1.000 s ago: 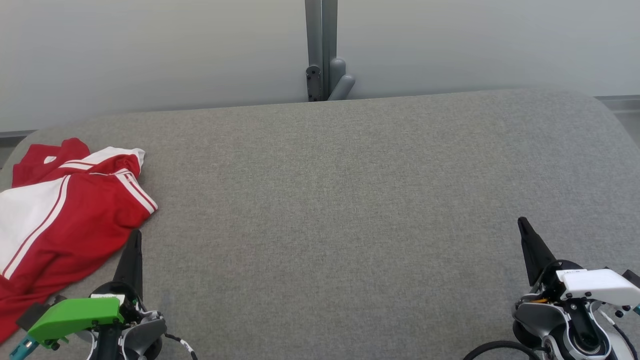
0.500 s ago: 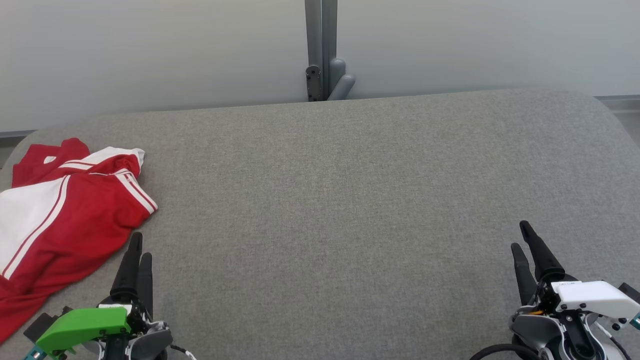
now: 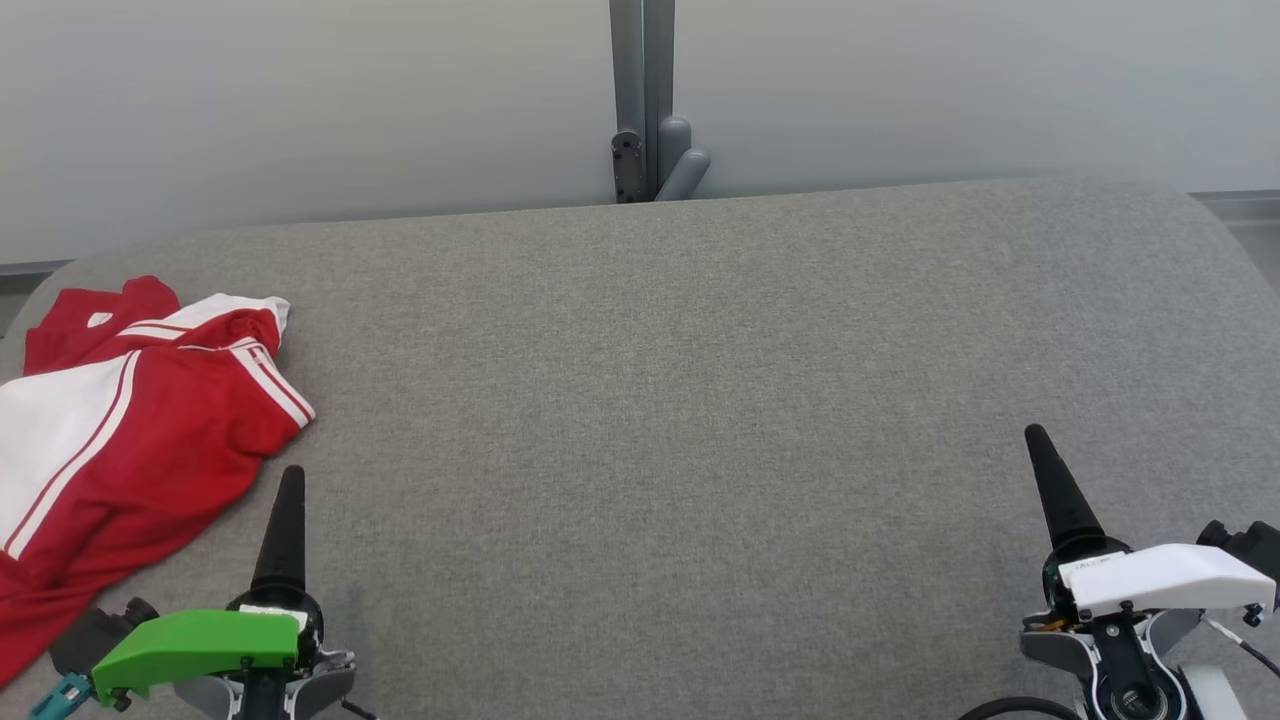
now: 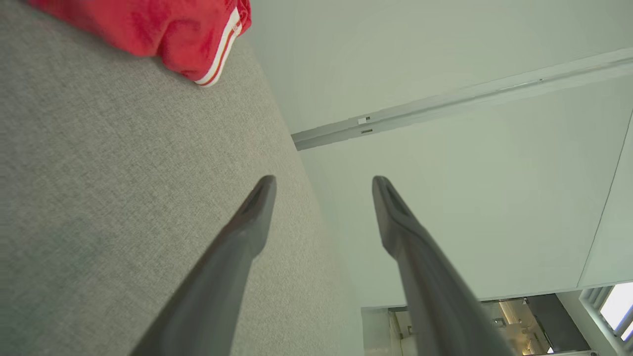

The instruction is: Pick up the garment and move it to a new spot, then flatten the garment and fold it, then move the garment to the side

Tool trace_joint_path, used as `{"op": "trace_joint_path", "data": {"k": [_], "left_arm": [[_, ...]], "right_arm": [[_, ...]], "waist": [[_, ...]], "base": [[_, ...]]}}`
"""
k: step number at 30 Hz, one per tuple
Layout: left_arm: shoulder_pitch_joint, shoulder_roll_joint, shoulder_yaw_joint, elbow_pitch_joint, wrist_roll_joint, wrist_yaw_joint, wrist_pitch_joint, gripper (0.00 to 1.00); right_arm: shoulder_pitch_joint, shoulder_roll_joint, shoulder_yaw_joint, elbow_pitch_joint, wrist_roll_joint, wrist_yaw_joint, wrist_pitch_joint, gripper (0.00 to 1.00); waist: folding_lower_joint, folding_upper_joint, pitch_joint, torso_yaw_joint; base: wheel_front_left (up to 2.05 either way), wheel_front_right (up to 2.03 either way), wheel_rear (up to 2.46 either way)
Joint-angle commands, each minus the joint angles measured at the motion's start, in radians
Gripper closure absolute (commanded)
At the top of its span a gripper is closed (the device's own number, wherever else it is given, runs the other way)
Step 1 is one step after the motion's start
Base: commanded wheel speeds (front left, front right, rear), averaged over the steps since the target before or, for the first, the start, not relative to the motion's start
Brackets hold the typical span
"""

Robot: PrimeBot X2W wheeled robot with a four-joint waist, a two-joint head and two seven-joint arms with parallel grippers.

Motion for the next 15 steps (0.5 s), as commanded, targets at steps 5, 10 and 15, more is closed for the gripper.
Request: {"op": "trace_joint_path", "data": {"k": [5, 10, 15], "left_arm": [[-0.006, 0.018, -0.021, -0.018, 0.165, 0.002, -0.030, 0.00], [0.000, 0.021, -0.025, -0.014, 0.263, -0.001, -0.050, 0.00], [0.006, 0.019, -0.026, -0.015, 0.343, -0.005, -0.069, 0.00]], "right_arm": [[-0.001, -0.015, 0.024, -0.044, -0.170, 0.001, -0.032, 0.00], [0.003, -0.021, 0.037, -0.045, -0.271, 0.001, -0.052, 0.00], [0.009, -0.023, 0.042, -0.045, -0.358, 0.001, -0.071, 0.00]], "waist": [[0.0000, 0.0022, 0.000, -0.003], [0.0000, 0.0027, 0.000, -0.005], [0.0000, 0.0031, -0.001, -0.007]], "base": [[0.00, 0.00, 0.00], [0.00, 0.00, 0.00], [0.00, 0.00, 0.00]]}}
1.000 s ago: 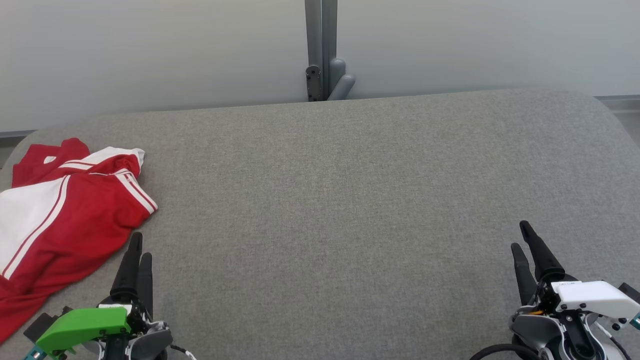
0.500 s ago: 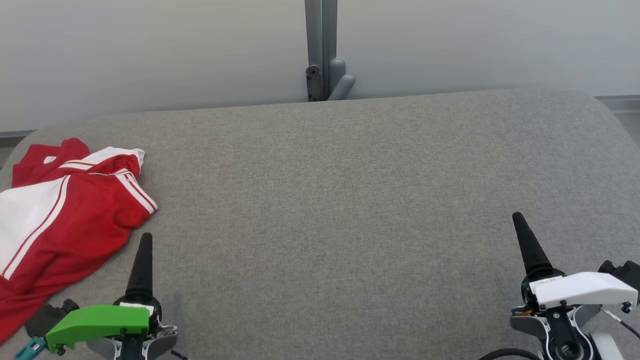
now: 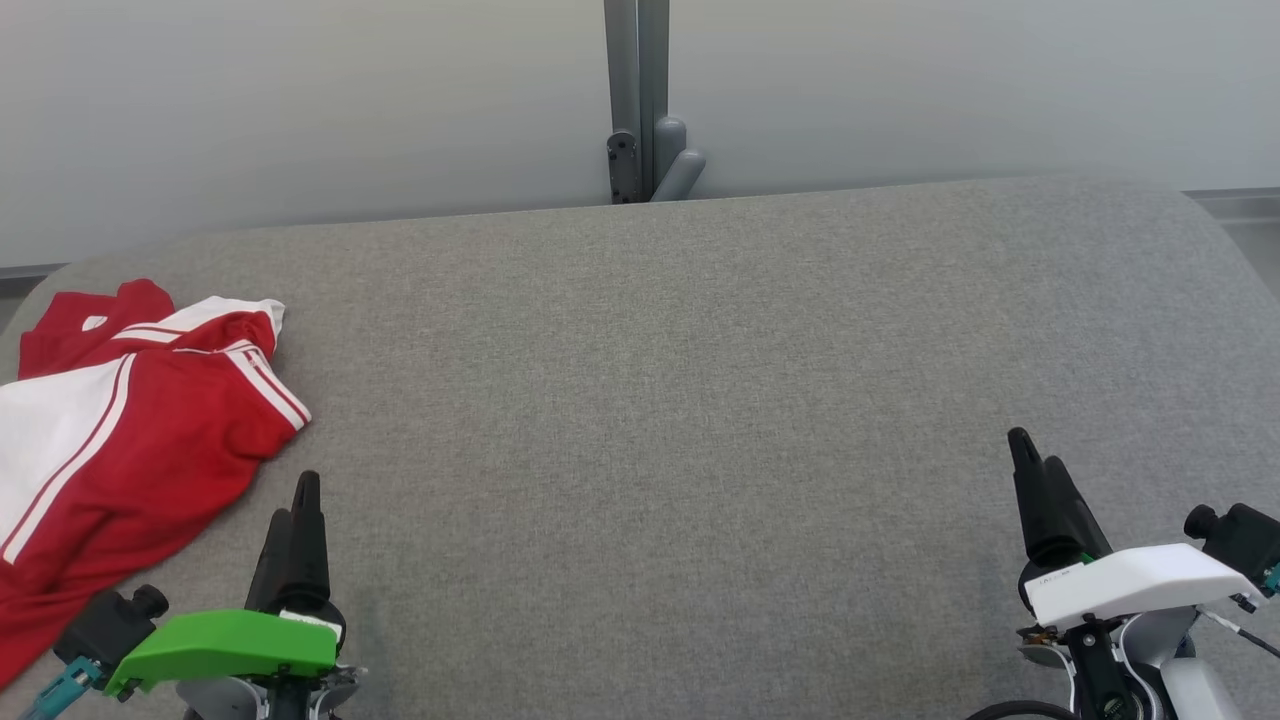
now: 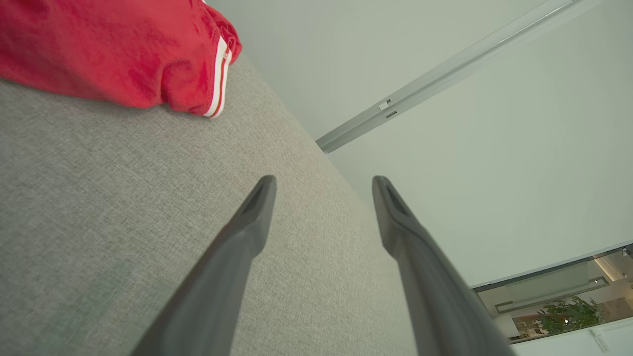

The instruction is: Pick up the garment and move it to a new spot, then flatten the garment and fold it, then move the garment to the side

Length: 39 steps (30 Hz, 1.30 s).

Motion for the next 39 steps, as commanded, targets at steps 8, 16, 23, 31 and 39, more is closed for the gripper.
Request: {"op": "trace_joint_path", "data": {"k": [8, 16, 23, 31, 39], "left_arm": [[0.009, 0.013, -0.012, -0.020, 0.161, -0.008, -0.038, 0.00], [0.017, 0.018, -0.020, -0.024, 0.255, -0.009, -0.062, 0.00], [0.024, 0.031, -0.035, -0.026, 0.341, -0.010, -0.083, 0.00], [0.028, 0.043, -0.046, -0.032, 0.432, -0.010, -0.106, 0.00], [0.037, 0.050, -0.051, -0.032, 0.514, -0.009, -0.127, 0.00]], "right_arm": [[0.002, -0.015, 0.015, -0.025, -0.167, 0.001, -0.039, 0.00], [0.006, -0.020, 0.023, -0.034, -0.272, 0.001, -0.062, 0.00], [0.011, -0.022, 0.026, -0.042, -0.370, 0.001, -0.084, 0.00], [0.015, -0.020, 0.025, -0.049, -0.470, 0.001, -0.106, 0.00], [0.013, -0.018, 0.025, -0.057, -0.564, 0.001, -0.129, 0.00]], "waist": [[0.0000, 0.0038, 0.000, -0.003], [0.0000, 0.0045, -0.001, -0.006], [0.0000, 0.0051, 0.000, -0.010], [0.0000, 0.0059, 0.003, -0.015], [0.0000, 0.0066, 0.004, -0.020]], "base": [[0.00, 0.00, 0.00], [0.00, 0.00, 0.00], [0.00, 0.00, 0.00], [0.00, 0.00, 0.00], [0.00, 0.00, 0.00]]}}
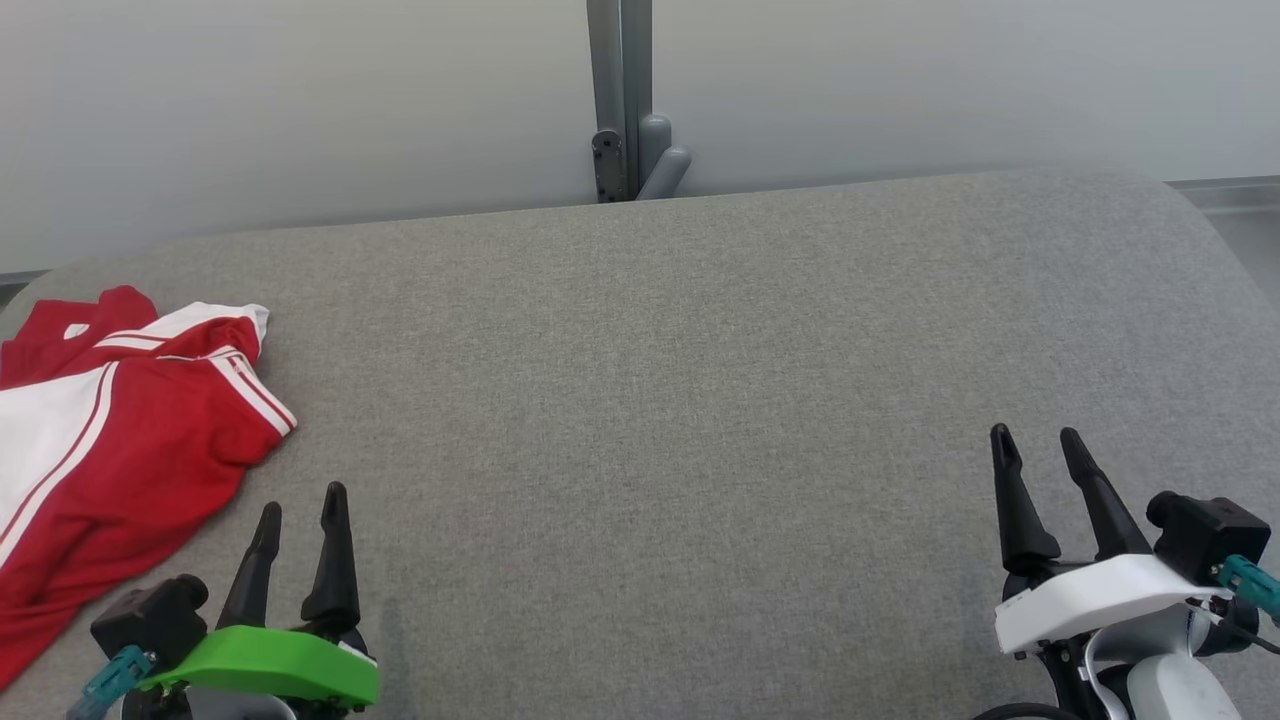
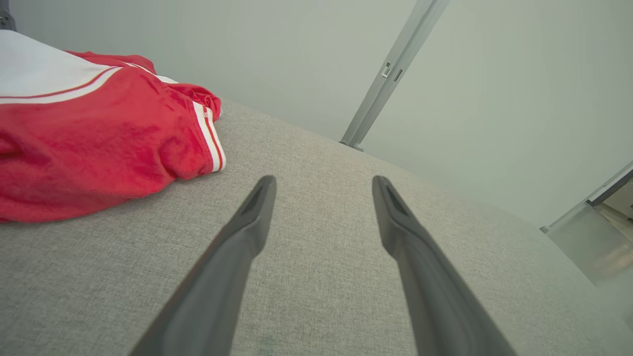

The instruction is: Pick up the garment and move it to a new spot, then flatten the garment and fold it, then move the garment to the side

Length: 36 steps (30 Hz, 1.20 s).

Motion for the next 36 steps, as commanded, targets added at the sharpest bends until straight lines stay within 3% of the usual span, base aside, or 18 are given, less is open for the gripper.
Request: {"op": "trace_joint_path", "data": {"k": [1, 22, 36], "left_arm": [[0.003, 0.013, 0.000, -0.007, 0.031, -0.003, -0.008, 0.00], [0.015, 0.015, 0.000, 0.006, 0.207, -0.003, -0.057, 0.00], [0.026, 0.011, 0.029, 0.037, 0.256, -0.004, -0.085, 0.00]], "right_arm": [[-0.005, -0.005, 0.001, -0.015, -0.031, 0.001, -0.011, 0.00], [0.013, -0.006, -0.010, -0.001, -0.206, 0.000, -0.061, 0.00], [0.032, 0.009, -0.051, 0.009, -0.279, 0.001, -0.088, 0.00]], "waist": [[0.0000, 0.0067, 0.000, 0.000], [0.0000, 0.0087, 0.002, -0.007], [0.0000, 0.0100, 0.004, -0.014]], "base": [[0.00, 0.00, 0.00], [0.00, 0.00, 0.00], [0.00, 0.00, 0.00]]}}
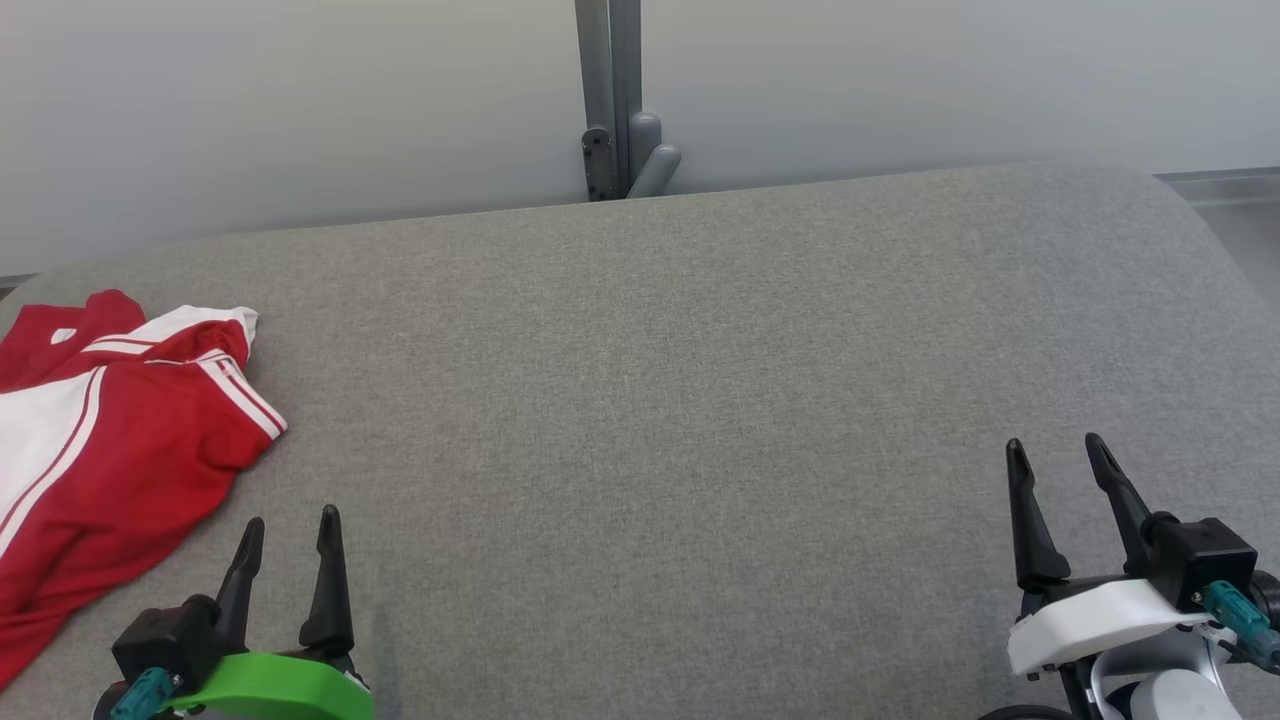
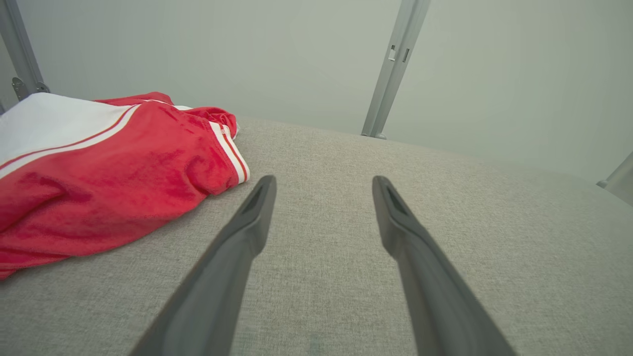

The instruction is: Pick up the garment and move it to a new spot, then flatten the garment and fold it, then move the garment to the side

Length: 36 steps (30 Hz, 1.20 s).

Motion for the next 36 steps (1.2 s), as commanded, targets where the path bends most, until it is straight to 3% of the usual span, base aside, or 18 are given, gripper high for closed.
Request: {"op": "trace_joint_path", "data": {"k": [1, 17, 29, 36], "left_arm": [[0.008, 0.008, 0.007, 0.005, 0.025, -0.003, -0.009, 0.00], [0.008, 0.004, 0.017, 0.047, 0.094, -0.003, -0.039, 0.00], [0.005, 0.004, 0.016, 0.052, 0.075, -0.002, -0.036, 0.00], [-0.006, 0.000, 0.010, 0.049, 0.075, -0.002, -0.036, 0.00]], "right_arm": [[0.010, 0.002, -0.007, -0.003, -0.024, 0.000, -0.009, 0.00], [0.016, 0.009, -0.032, -0.009, -0.131, 0.000, -0.037, 0.00], [0.020, 0.012, -0.036, -0.008, -0.126, 0.000, -0.036, 0.00], [0.025, 0.011, -0.020, -0.009, -0.128, 0.000, -0.036, 0.00]], "waist": [[0.0000, 0.0100, 0.001, -0.001], [0.0000, 0.0115, 0.007, -0.009], [0.0000, 0.0115, 0.004, -0.003], [0.0000, 0.0115, 0.001, 0.056]], "base": [[0.00, 0.00, 0.00], [0.00, 0.00, 0.00], [0.00, 0.00, 0.00], [0.00, 0.00, 0.00]]}}
